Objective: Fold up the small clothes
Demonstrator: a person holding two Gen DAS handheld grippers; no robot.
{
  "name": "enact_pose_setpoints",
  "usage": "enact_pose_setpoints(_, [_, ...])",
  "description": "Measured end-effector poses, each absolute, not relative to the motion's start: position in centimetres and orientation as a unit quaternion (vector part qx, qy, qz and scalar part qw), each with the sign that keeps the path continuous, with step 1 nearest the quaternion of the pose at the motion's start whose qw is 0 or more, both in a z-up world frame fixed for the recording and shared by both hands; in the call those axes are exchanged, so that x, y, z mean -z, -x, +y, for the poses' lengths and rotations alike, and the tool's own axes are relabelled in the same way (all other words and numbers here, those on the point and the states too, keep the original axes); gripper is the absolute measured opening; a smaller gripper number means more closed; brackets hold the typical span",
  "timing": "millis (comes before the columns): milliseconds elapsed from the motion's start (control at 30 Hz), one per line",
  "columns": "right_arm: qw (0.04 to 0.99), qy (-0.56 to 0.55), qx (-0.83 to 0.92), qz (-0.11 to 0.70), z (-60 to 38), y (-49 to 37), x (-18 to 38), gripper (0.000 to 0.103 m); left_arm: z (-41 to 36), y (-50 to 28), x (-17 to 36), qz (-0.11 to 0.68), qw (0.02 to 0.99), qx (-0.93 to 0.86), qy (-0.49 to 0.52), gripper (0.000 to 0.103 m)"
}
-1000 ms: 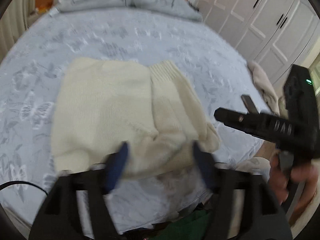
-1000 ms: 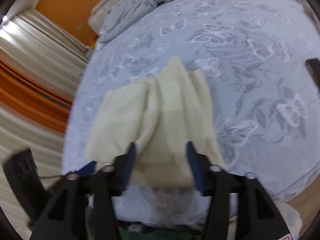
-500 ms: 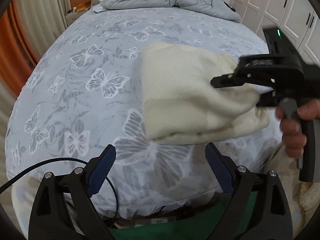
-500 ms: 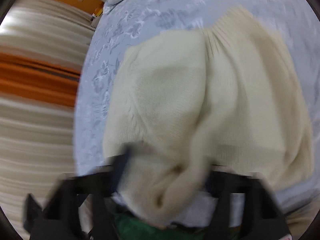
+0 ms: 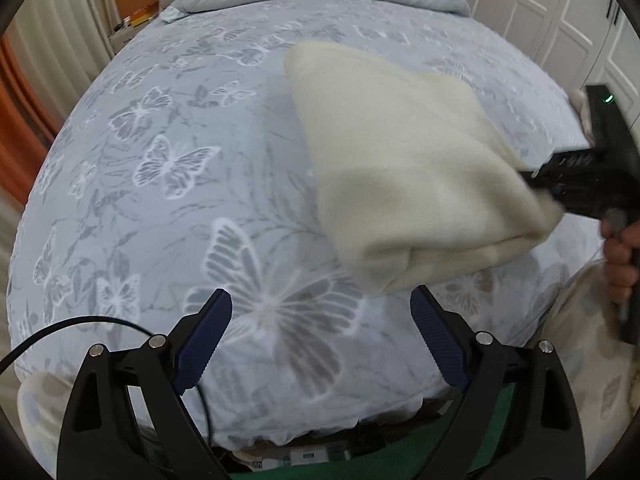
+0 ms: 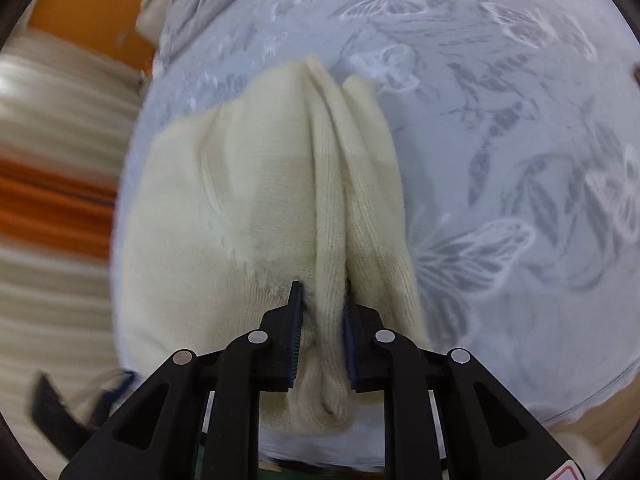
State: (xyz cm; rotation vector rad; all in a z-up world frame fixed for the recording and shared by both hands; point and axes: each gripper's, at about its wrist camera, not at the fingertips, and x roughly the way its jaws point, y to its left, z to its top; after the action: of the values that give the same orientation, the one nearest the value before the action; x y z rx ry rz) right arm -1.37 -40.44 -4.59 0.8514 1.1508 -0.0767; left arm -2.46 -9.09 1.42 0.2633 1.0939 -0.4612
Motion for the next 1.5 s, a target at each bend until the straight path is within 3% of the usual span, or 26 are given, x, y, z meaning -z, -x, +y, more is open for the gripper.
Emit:
enact_pose_setpoints(133, [0.763,-0.389,0.02,0.516,-40.3,0.8,3.0,0.014,-11.0,1.9,-0.8,0.506,0.823,0.219,-0.134,0.088])
enact_pose_setpoints(200, [0.776,-0.405,0.005,0.483,-40.8,1.1,1.0,0.011,-11.4,1.2,-0.6,0.502,0.825,0.222,-0.134,0.071])
enact_pose_setpoints(233, [0.785,-0.411,0.003,0.465,-40.9,1.3,0.0,0.011,-11.7,0.6,-0.2,0.512,0.818,0.226,-0.134,0.048])
enact_pose_setpoints(267, [0.792,-0.416,0.003,0.447,-41.3,1.6,-1.0,0.011,-11.7,-0.1,0.2,0.529,0.807,0.232,-0.124,0.036])
enact_pose_setpoints(333, [0.796,-0.413,0.022,0.442,-42.8,2.3,-1.6,0.01,-11.5,-0.9,0.6,0.549,0.797,0.236,-0.092,0.032])
enact_pose_setpoints(500, [0.731,-0.402,0.069,0.547,-42.6,2.2,5.4,0.011,-11.2,-1.2,2.2,0.582,0.781,0.219,-0.058,0.032])
enact_pose_setpoints(567, [0.747,-0.382,0.062,0.54,-42.4,1.9,3.9,0.012,-10.8,-1.3,2.3,0.586,0.78,0.216,-0.046,0.032])
enact_pose_setpoints(667, [0.759,-0.352,0.071,0.543,-42.0,2.3,2.7,0.025,-11.2,-1.0,1.5,0.58,0.782,0.219,-0.066,0.034])
enact_pose_setpoints(833, [0.81,-0.322,0.071,0.484,-41.5,4.5,-2.1,0.025,-11.3,0.6,-1.4,0.572,0.783,0.231,-0.084,0.037])
enact_pose_setpoints(967, [0.826,-0.285,-0.009,0.487,-37.8,2.6,-4.5,0.02,-10.8,1.7,-4.0,0.551,0.8,0.228,-0.071,0.057])
enact_pose_setpoints(1133, [0.819,-0.222,-0.037,0.527,-33.6,-1.9,-2.5,0.015,-11.2,0.3,-7.2,0.509,0.828,0.238,-0.007,0.058])
enact_pose_setpoints(1167, [0.806,-0.206,-0.022,0.554,-33.8,-2.2,-1.0,0.013,-11.6,-0.4,-7.1,0.509,0.827,0.238,-0.007,0.057])
enact_pose_setpoints(1200, [0.794,-0.188,-0.004,0.579,-33.8,-1.8,0.1,0.003,-11.9,-0.9,-6.7,0.513,0.826,0.232,-0.012,0.057])
enact_pose_setpoints(1267, [0.765,-0.142,0.048,0.627,-34.6,-0.9,3.4,0.0,-13.0,-2.3,-4.3,0.544,0.81,0.212,-0.043,0.057])
enact_pose_setpoints(1333, [0.758,-0.207,0.041,0.617,-36.6,0.8,5.0,0.0,-13.8,-2.9,-1.1,0.58,0.786,0.204,-0.063,0.06])
enact_pose_setpoints(1500, [0.769,-0.264,0.036,0.581,-38.7,0.7,1.7,0.002,-14.0,-2.5,-1.3,0.565,0.798,0.194,-0.082,0.06])
